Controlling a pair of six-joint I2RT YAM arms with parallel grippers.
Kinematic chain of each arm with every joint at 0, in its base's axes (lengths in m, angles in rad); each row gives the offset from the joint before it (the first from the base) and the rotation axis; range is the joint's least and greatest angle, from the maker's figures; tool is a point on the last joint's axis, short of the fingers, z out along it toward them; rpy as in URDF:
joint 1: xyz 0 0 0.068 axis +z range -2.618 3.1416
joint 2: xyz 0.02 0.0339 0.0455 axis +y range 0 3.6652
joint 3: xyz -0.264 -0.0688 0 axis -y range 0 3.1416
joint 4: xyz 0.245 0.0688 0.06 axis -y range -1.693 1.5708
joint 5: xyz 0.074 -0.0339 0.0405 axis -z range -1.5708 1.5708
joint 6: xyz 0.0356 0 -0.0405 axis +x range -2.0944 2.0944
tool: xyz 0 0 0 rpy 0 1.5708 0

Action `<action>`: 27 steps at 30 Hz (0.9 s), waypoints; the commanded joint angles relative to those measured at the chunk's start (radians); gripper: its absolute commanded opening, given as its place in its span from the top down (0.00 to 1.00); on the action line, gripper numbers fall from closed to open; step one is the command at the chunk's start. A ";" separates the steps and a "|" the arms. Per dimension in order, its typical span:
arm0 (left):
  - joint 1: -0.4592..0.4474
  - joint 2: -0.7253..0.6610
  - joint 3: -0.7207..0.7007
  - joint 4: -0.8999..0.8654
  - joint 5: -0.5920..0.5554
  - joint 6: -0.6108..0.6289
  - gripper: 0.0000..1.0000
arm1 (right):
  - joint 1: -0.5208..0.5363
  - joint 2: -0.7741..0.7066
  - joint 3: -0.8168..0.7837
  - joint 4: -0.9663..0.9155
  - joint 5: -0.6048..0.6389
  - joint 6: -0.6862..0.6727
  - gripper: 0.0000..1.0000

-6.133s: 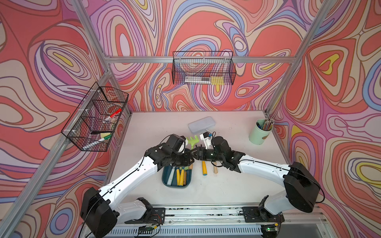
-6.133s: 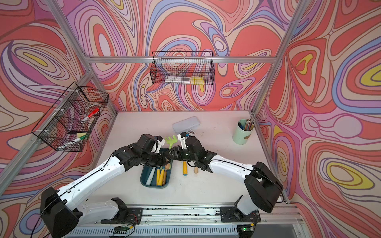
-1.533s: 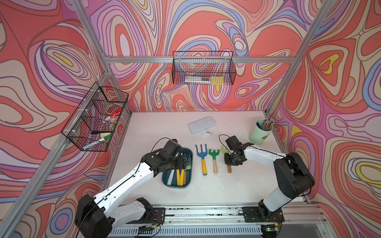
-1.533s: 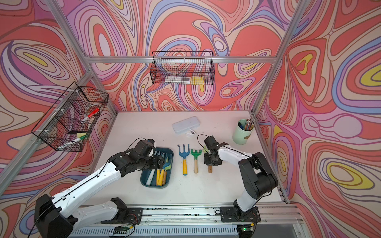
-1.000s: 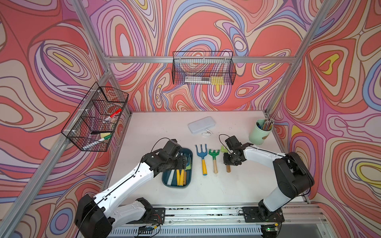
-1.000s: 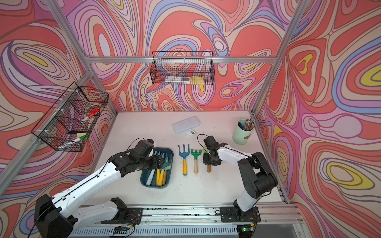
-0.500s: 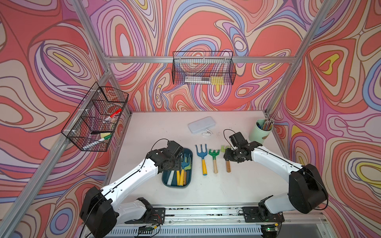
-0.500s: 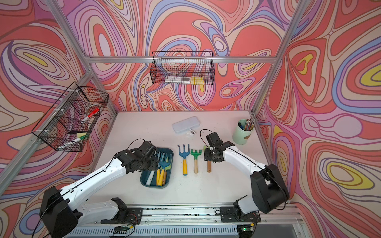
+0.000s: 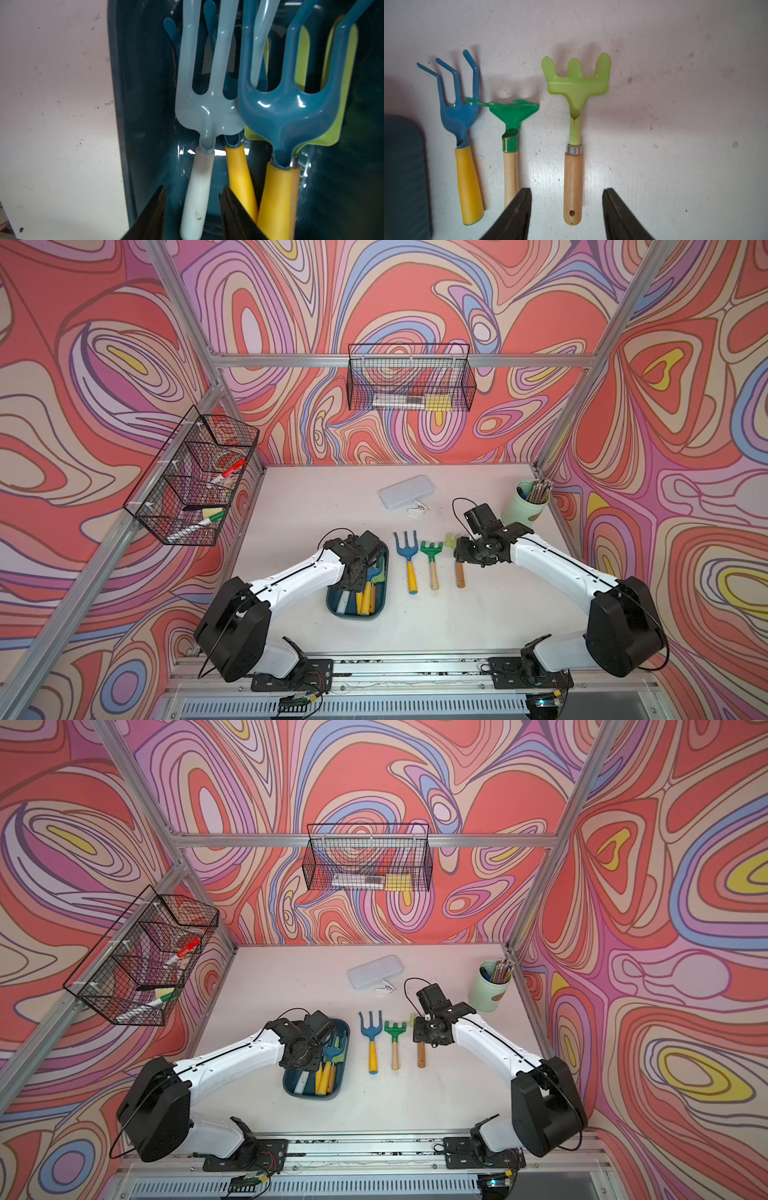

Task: Take the hand rake out of the storage box
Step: Place the rake at the center of the board, then pick up the rake from the storage box.

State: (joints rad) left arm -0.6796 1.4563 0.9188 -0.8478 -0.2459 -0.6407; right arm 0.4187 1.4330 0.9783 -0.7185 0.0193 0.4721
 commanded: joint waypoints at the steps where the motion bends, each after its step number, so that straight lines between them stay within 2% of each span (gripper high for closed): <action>1: 0.002 0.033 -0.027 0.015 0.005 -0.021 0.57 | 0.005 0.007 0.017 0.001 -0.004 -0.006 0.44; 15: 0.025 0.137 -0.055 0.101 0.062 0.007 0.60 | 0.005 0.006 -0.009 0.028 -0.022 0.007 0.43; 23: 0.028 0.088 -0.040 0.061 0.016 -0.027 0.75 | 0.004 -0.010 -0.034 0.041 -0.037 0.011 0.44; 27: 0.028 0.078 0.010 0.000 -0.025 0.009 0.78 | 0.005 -0.020 -0.042 0.053 -0.053 0.016 0.44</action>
State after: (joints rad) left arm -0.6594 1.5608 0.8810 -0.7837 -0.2142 -0.6502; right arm 0.4187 1.4357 0.9535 -0.6861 -0.0189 0.4778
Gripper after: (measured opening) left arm 0.260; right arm 0.559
